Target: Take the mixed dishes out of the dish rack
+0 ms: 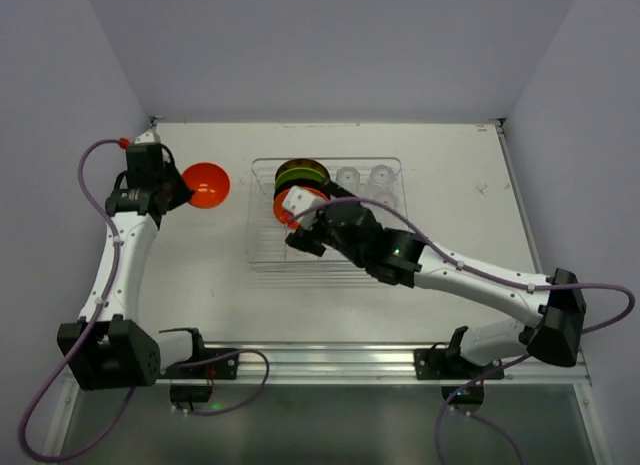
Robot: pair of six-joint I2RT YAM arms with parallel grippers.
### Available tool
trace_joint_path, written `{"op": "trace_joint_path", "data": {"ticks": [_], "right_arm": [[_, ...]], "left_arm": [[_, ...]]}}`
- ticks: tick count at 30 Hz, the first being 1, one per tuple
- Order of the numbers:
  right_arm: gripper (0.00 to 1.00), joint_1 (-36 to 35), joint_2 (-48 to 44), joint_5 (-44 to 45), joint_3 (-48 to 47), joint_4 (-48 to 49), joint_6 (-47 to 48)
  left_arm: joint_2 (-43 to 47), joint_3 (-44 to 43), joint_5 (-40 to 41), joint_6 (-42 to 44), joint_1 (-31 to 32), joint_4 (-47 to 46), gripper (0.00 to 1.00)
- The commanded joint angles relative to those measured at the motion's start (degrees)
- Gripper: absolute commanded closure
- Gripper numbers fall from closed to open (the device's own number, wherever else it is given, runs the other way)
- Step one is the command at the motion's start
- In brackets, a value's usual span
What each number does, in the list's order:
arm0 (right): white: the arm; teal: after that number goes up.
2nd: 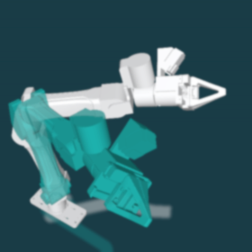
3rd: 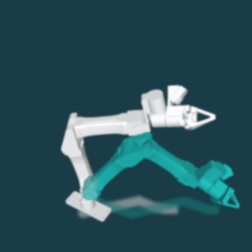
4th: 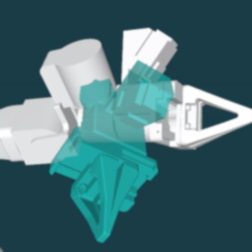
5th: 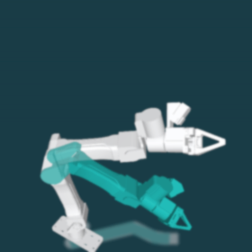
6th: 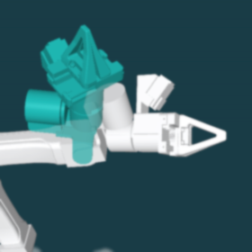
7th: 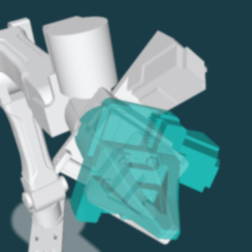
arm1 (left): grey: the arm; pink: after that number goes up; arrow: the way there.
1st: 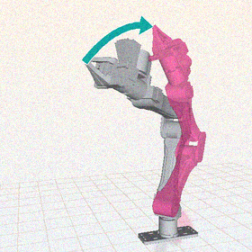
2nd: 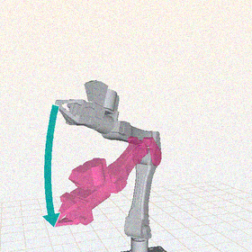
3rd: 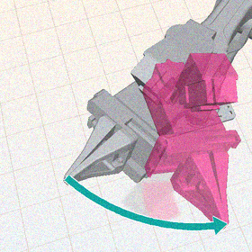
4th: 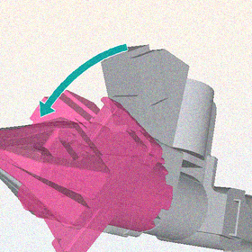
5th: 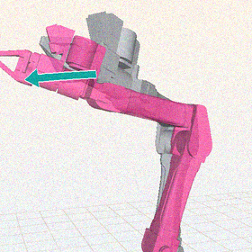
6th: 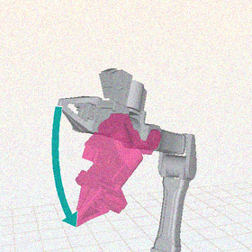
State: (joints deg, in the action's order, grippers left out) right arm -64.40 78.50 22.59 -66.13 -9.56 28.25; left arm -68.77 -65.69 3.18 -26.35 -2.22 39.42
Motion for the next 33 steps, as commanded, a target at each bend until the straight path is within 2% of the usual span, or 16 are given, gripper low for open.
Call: {"op": "trace_joint_path", "data": {"ticks": [1,2,3,5,6,9,12,14,19,23,28,30,32,33], "right_arm": [[0.01,7.17,-5.54,3.63,-1.38,-0.18,-27.92],[0.01,8.58,-6.86,-2.31,0.63,-0.37,-31.47],[0.01,10.85,-8.17,-4.81,1.87,0.15,-33.42],[0.01,12.19,-12.39,-9.73,6.16,2.87,-36.68],[0.01,12.63,-13.62,-10.19,7.32,3.40,-36.86],[0.01,13.07,-18.37,-9.32,10.57,4.02,-36.25],[0.01,14.39,-22.50,-7.73,14.35,6.74,-37.30],[0.01,15.96,-24.35,-8.44,17.08,9.21,-37.92],[0.01,16.94,-23.39,-8.71,17.61,9.04,-37.66],[0.01,17.38,-22.43,-9.32,17.53,8.86,-37.92],[0.01,17.47,-21.11,-9.67,17.26,8.95,-38.09],[0.01,17.56,-20.58,-9.67,17.35,8.95,-38.01],[0.01,17.73,-20.23,-9.32,17.44,8.95,-37.83],[0.01,17.82,-19.79,-9.40,17.44,8.95,-37.74]], "left_arm": [[-6.43,-1.81,-1.77,-8.69,-7.26,-11.78,1.00],[-8.20,-0.59,-1.86,-10.55,-8.14,-14.00,1.00],[-10.48,0.12,-5.52,-12.04,-9.72,-19.41,1.00],[-18.39,-1.35,-7.57,-14.25,-10.35,-24.11,1.00],[-24.77,-3.46,-7.05,-14.52,-10.35,-24.04,1.00],[-35.07,-12.05,-6.79,-12.24,-10.52,-23.52,1.00],[-40.19,-15.42,-5.91,-10.83,-11.75,-24.21,1.00],[-41.00,-14.64,-5.73,-10.65,-12.37,-26.23,1.00],[-44.07,-14.02,-5.55,-9.95,-12.37,-28.43,1.00],[-48.46,-16.66,-4.85,-9.95,-12.46,-25.90,0.99],[-49.70,-18.33,-4.94,-8.99,-12.37,-24.48,0.86],[-50.75,-20.35,-5.90,-8.72,-12.37,-22.20,0.85],[-50.94,-22.19,-6.34,-8.98,-12.46,-19.57,0.72],[-50.50,-22.29,-6.17,-9.42,-12.37,-18.95,0.59]]}}
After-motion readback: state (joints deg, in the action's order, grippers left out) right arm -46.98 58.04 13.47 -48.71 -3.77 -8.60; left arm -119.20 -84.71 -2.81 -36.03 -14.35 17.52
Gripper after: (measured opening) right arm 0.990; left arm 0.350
